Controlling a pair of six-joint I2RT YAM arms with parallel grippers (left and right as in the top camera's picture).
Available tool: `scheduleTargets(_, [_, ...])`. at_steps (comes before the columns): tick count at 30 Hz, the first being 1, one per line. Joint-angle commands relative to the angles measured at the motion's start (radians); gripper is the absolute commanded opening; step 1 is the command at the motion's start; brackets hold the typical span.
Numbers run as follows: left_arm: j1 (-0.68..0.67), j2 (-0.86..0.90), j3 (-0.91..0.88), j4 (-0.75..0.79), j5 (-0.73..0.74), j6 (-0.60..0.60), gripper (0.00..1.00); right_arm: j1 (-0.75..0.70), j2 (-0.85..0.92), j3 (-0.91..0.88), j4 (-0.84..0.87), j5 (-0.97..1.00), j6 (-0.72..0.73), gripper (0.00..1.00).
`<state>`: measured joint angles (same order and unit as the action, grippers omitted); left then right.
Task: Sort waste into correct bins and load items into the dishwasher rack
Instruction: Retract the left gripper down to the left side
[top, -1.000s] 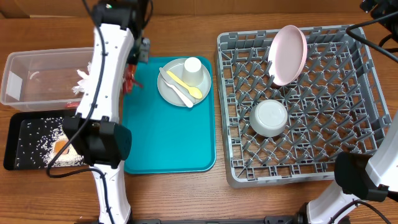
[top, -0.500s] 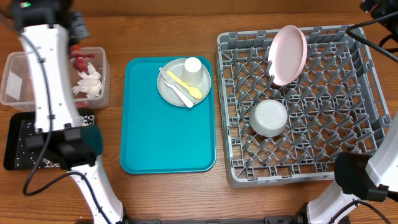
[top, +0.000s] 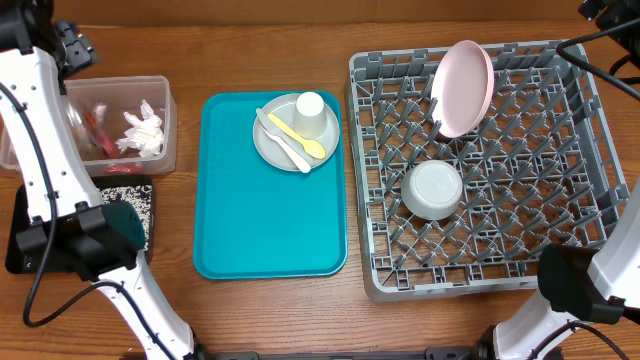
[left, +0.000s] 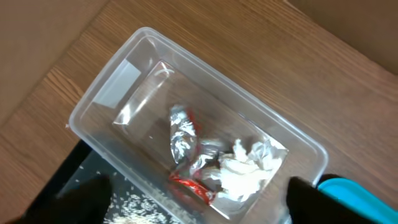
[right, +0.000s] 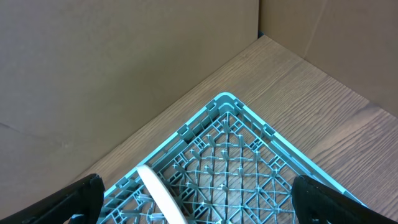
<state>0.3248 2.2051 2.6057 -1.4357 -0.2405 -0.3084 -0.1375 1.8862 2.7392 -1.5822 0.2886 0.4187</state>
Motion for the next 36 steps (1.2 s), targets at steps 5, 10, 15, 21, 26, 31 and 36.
scheduleTargets(5, [0.017,-0.008,0.014,-0.066,0.111,-0.010,1.00,-0.002,0.000,-0.003,0.004,0.010,0.005,1.00])
scheduleTargets(10, [0.017,-0.044,0.018,-0.152,0.159,-0.022,1.00,-0.002,0.000,-0.003,0.004,0.010,0.005,1.00])
scheduleTargets(15, [0.015,-0.137,0.017,-0.224,0.333,-0.022,1.00,-0.002,0.000,-0.003,0.004,0.010,0.005,1.00])
scheduleTargets(21, [-0.016,-0.299,-0.021,-0.254,0.374,0.034,1.00,-0.002,0.000,-0.003,0.004,0.010,0.004,1.00])
scheduleTargets(26, [-0.073,-0.466,-0.200,-0.254,0.372,0.032,1.00,-0.002,0.000,-0.003,0.004,0.010,0.005,1.00])
scheduleTargets(31, [-0.157,-0.648,-0.527,-0.251,0.340,0.032,1.00,-0.002,0.000,-0.003,0.004,0.010,0.005,1.00])
scheduleTargets(36, [-0.195,-0.841,-0.883,-0.153,0.338,0.008,1.00,-0.002,0.000,-0.003,0.004,0.010,0.005,1.00])
